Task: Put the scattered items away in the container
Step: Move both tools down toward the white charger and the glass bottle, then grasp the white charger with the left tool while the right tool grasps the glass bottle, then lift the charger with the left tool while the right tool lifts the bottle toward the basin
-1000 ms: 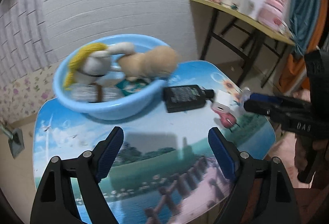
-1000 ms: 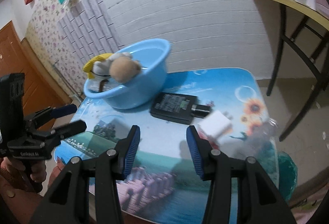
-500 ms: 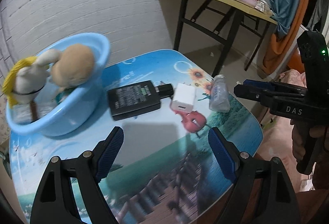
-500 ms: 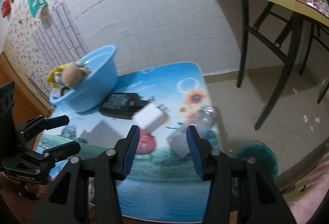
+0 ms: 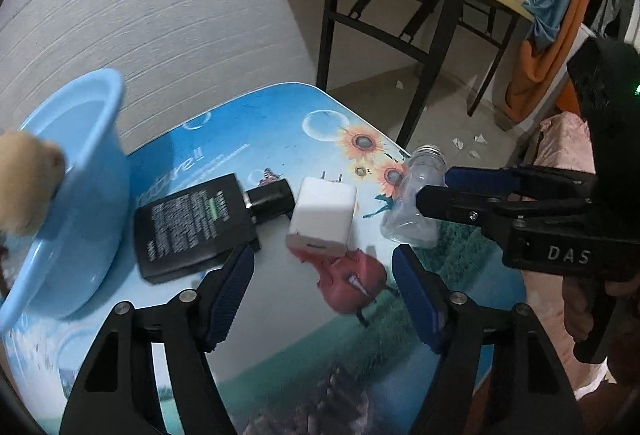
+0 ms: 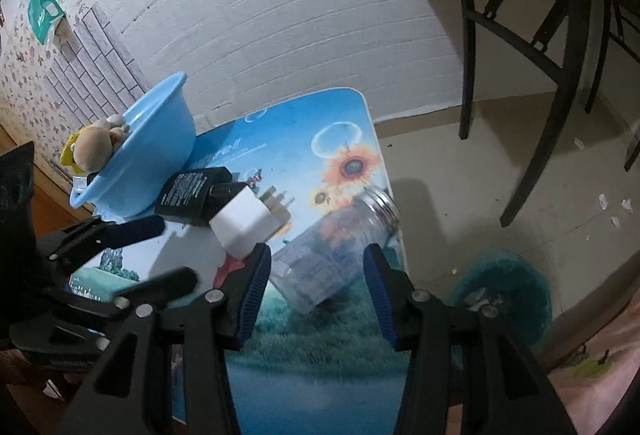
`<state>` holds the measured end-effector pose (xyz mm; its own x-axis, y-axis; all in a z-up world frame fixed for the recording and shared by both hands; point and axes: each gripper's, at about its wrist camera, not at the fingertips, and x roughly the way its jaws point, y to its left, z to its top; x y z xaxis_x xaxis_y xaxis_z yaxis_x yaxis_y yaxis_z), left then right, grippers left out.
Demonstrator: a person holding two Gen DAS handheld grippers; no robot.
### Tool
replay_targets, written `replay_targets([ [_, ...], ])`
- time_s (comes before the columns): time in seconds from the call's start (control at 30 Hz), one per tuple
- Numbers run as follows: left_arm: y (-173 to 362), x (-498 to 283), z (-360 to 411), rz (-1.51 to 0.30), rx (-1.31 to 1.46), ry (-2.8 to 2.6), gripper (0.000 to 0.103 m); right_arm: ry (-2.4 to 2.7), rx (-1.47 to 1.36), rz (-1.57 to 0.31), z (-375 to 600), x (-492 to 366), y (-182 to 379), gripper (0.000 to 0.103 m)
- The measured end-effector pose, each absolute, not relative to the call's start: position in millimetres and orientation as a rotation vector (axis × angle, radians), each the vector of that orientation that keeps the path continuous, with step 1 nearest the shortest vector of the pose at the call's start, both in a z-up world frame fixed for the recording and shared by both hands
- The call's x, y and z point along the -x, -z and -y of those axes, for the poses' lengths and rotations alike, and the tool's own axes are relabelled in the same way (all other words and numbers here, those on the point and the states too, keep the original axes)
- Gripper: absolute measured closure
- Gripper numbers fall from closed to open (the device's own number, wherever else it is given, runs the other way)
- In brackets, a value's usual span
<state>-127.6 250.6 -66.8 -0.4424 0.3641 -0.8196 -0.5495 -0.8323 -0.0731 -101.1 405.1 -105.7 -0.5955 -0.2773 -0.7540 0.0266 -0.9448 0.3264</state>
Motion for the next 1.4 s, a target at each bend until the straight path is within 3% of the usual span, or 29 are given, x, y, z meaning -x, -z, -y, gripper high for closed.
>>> replay_targets([
  [0.1, 73.7, 135.5, -258.2, -0.301, 1.234, -2.258, 0.032, 2.623, -1.312, 0.426, -403.1, 106.8, 107.3, 0.051],
  [0.37, 90.4, 147.4, -272.2, -0.348, 1.276, -2.194, 0.056, 2.573, -1.302, 0.476, -408.0, 118.2, 112.4, 0.043],
  [0.7, 94.6, 157.8, -278.6, -0.382, 1.264, -2.2, 0.058, 2.549, -1.31, 0.456, -402.8, 129.2, 116.3, 0.035],
  [0.73, 94.2, 157.6, -278.1, -0.38, 1.261, -2.198, 0.062, 2.543, -1.325, 0.463, -403.0, 130.8, 118.7, 0.035],
  [0.77, 93.5, 156.9, -278.1, -0.379, 1.258, -2.191, 0.066, 2.539, -1.334, 0.468, -403.5, 131.5, 120.3, 0.035],
  [1.07, 90.7, 137.8, -266.5, -0.36, 1.269, -2.155, 0.066, 2.509, -1.322, 0.444, -397.5, 130.8, 124.1, 0.035],
  [1.23, 89.2, 123.2, -239.7, -0.33, 1.288, -2.186, 0.066, 2.468, -1.312, 0.343, -380.9, 127.5, 123.1, 0.047],
  [1.4, 89.5, 108.9, -209.7, -0.295, 1.337, -2.238, 0.066, 2.408, -1.31, 0.307, -365.3, 115.6, 122.0, 0.048],
])
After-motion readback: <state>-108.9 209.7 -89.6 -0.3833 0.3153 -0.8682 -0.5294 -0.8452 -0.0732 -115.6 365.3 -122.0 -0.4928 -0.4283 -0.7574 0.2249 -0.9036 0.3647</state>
